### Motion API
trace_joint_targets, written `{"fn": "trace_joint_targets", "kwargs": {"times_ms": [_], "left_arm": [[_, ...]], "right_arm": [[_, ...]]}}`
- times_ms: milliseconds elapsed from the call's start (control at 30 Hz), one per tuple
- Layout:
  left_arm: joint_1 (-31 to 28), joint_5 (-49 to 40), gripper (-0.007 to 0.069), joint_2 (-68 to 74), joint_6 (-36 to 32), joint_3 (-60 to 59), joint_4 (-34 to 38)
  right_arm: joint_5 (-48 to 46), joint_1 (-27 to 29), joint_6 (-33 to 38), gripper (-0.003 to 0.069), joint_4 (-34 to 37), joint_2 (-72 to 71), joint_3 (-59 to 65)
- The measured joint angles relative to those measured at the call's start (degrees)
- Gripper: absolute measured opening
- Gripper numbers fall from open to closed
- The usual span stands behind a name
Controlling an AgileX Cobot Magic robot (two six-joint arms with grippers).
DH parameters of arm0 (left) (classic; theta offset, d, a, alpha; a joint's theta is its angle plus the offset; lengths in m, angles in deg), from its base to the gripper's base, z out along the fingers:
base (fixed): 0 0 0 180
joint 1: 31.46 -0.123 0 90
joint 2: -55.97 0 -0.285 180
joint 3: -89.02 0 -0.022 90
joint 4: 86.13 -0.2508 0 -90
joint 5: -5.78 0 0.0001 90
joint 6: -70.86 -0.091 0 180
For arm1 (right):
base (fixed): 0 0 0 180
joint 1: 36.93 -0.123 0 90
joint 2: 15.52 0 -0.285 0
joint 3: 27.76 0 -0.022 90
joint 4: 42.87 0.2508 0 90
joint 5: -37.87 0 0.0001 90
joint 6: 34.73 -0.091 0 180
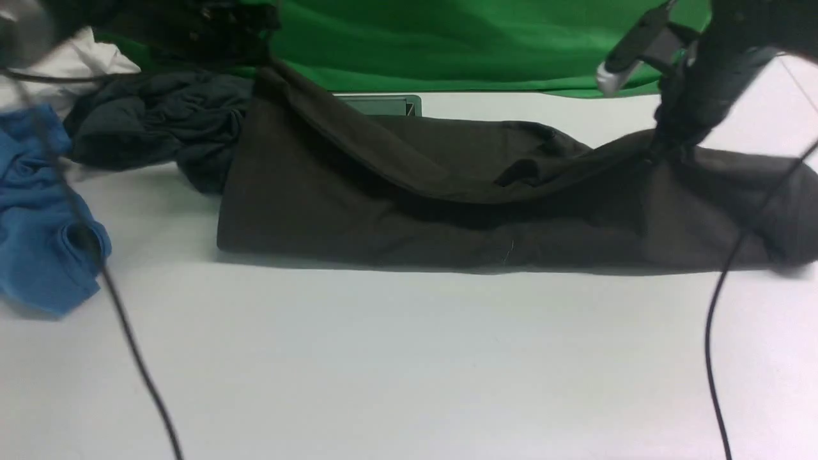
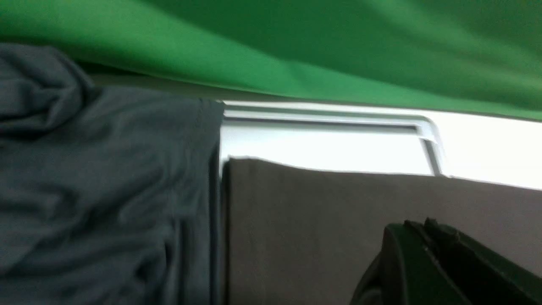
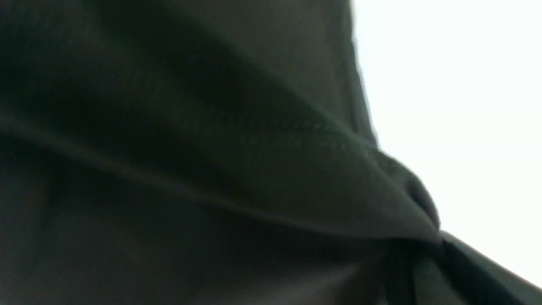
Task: Fold a long-sleeved shirt on a white desktop.
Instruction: 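Fold the black garment in half by bringing its near edge over to the far edge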
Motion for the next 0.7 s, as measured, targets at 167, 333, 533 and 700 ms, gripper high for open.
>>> {"fn": "trace_joint_targets", "kwargs": {"times_ms": [167, 333, 533, 700], "left_arm": [[0.05, 0.12, 0.0161, 6.24, 4.60, 4.85, -4.27], [0.05, -2.01, 0.0417, 6.06, 5.74, 6.63, -7.72], [-0.65, -15.25, 0.0662, 2.79, 5.29, 10.70, -8.16], [-2.77, -27.75, 0.0692, -0.97, 5.29, 12.23, -9.25]], "right_arm": [[3.20, 0.14, -5.85, 0.0246, -0.12, 3.22, -1.42], [4.33, 0.32, -7.60, 0.0582, -0.29, 3.28, -1.72], [0.31, 0.83, -10.80, 0.0636, 0.14, 0.55, -1.64], [-1.19, 5.04, -22.00, 0.0582, 3.98, -6.95, -1.63]]}}
